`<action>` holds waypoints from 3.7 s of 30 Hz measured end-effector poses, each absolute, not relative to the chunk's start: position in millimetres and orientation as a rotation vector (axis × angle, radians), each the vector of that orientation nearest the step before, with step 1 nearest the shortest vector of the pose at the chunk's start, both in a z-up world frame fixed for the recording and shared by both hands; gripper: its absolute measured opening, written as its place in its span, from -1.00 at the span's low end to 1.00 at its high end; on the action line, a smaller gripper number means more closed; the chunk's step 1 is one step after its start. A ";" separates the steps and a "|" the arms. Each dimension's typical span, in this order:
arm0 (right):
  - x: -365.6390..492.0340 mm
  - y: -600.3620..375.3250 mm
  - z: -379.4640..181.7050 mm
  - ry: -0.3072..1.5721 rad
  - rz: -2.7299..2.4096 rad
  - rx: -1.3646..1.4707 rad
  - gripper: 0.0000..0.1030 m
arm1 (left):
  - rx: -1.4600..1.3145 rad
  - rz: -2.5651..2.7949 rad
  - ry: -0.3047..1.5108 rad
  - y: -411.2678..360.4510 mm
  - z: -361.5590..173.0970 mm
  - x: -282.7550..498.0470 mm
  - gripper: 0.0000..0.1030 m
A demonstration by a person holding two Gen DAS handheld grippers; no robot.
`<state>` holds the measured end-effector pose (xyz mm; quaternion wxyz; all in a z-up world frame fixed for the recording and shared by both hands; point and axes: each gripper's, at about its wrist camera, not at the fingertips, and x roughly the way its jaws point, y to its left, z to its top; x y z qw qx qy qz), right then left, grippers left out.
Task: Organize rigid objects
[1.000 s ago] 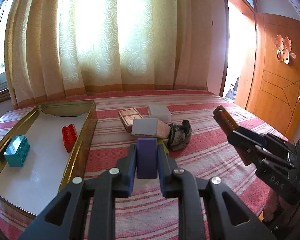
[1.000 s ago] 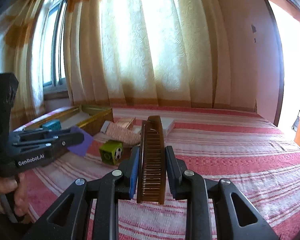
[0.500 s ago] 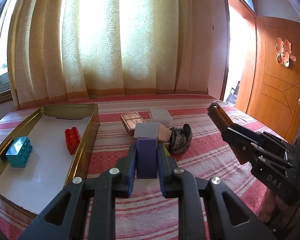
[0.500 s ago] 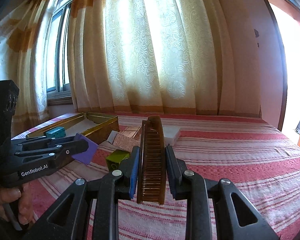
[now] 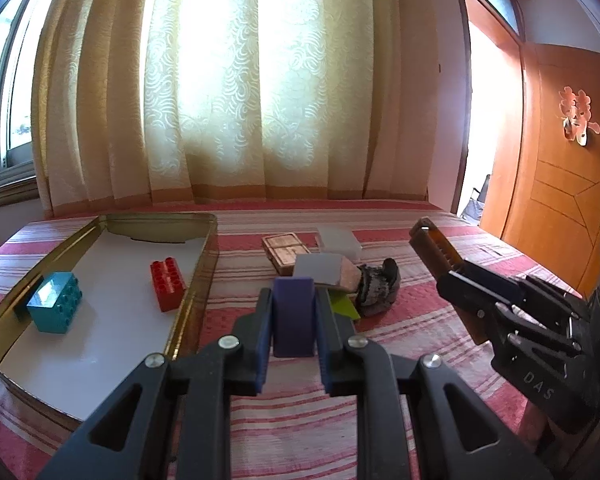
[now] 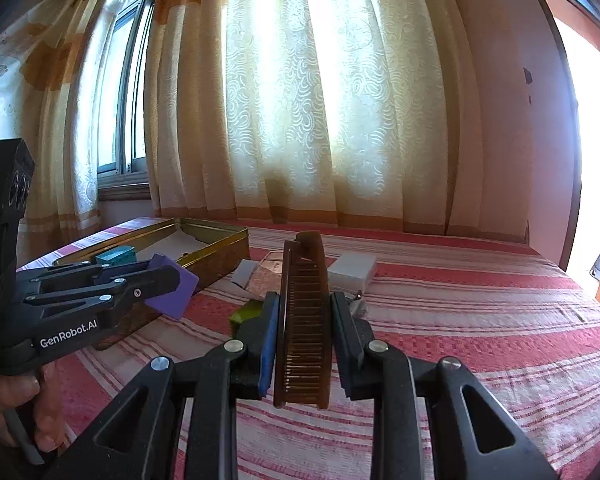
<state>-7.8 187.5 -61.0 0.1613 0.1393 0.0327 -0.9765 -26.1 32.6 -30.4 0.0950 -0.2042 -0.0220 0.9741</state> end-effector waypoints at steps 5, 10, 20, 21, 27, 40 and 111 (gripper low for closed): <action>-7.8 180.8 -60.9 0.104 -2.781 0.395 -0.46 | -0.599 2.895 -0.068 28.5 -30.3 -25.1 -0.65; -8.0 172.6 -60.7 0.122 -2.765 0.400 -0.46 | -0.581 2.912 -0.074 22.0 -29.9 -22.4 -0.65; -7.4 161.3 -62.4 0.142 -2.735 0.418 -0.46 | -0.551 2.938 -0.096 8.8 -28.8 -18.4 -0.65; -7.4 159.4 -62.5 0.145 -2.731 0.420 -0.46 | -0.550 2.940 -0.098 8.3 -28.7 -18.1 -0.65; -7.5 147.4 -62.9 0.167 -2.708 0.416 -0.46 | -0.546 2.949 -0.125 -0.9 -27.6 -17.4 -0.65; -7.3 127.6 -63.5 0.196 -2.659 0.421 -0.46 | -0.543 2.968 -0.167 -18.4 -26.7 -15.5 -0.65; -48.2 36.4 -41.7 0.158 -2.386 0.575 -0.46 | -0.758 3.009 -0.326 -115.5 -26.2 -35.5 -0.65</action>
